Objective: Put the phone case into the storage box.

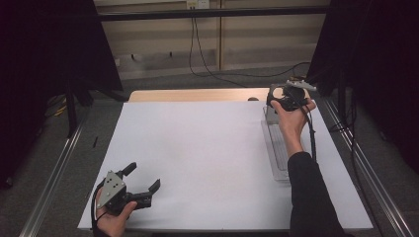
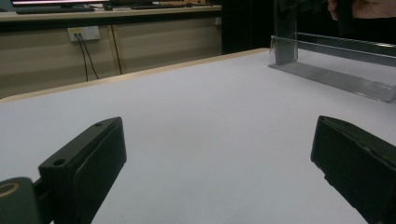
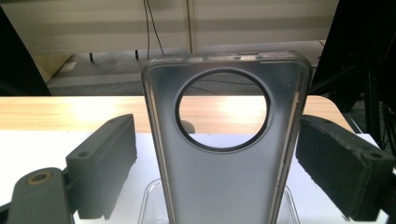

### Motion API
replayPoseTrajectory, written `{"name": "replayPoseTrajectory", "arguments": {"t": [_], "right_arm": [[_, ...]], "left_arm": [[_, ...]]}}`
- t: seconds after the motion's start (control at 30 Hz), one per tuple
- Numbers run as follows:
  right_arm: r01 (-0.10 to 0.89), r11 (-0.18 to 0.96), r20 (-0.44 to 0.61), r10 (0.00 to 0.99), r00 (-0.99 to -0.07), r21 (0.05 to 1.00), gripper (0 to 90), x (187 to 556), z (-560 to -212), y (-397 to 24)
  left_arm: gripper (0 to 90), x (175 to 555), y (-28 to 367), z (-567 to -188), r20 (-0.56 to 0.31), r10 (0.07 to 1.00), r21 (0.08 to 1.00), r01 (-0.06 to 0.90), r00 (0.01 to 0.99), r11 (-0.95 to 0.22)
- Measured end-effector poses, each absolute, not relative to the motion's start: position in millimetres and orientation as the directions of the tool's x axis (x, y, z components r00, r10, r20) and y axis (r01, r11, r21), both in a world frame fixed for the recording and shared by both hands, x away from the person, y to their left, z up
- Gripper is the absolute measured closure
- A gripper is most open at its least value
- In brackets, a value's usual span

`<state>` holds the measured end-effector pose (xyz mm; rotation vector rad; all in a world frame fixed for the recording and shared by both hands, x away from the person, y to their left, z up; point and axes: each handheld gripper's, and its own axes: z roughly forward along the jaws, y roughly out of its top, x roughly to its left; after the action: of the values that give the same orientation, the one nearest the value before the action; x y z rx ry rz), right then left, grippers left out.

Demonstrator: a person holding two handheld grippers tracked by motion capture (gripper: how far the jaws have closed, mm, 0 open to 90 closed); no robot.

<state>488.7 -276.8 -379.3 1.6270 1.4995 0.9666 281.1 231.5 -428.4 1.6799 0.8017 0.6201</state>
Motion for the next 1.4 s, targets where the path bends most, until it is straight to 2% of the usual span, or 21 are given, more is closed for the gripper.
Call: {"name": "replayPoseTrajectory", "arguments": {"t": [0.2, 0.73, 1.4], "right_arm": [[0.471, -0.074, 0.059, 0.997, 0.047, 0.879, 11.3, 489, -382, -279], [0.427, -0.062, 0.082, 0.996, -0.029, 0.902, 2.8, 482, -380, -297], [0.383, -0.072, 0.109, 0.991, -0.075, 0.921, 1.9, 470, -379, -303]], "left_arm": [[3.3, 281, 232, -428, 0.000, 0.775, 0.971, 0.187, 0.632, -0.152], [3.3, 284, 229, -428, -0.002, 0.782, 0.970, 0.192, 0.623, -0.150], [3.1, 282, 234, -426, -0.019, 0.784, 0.975, 0.184, 0.620, -0.122]]}}
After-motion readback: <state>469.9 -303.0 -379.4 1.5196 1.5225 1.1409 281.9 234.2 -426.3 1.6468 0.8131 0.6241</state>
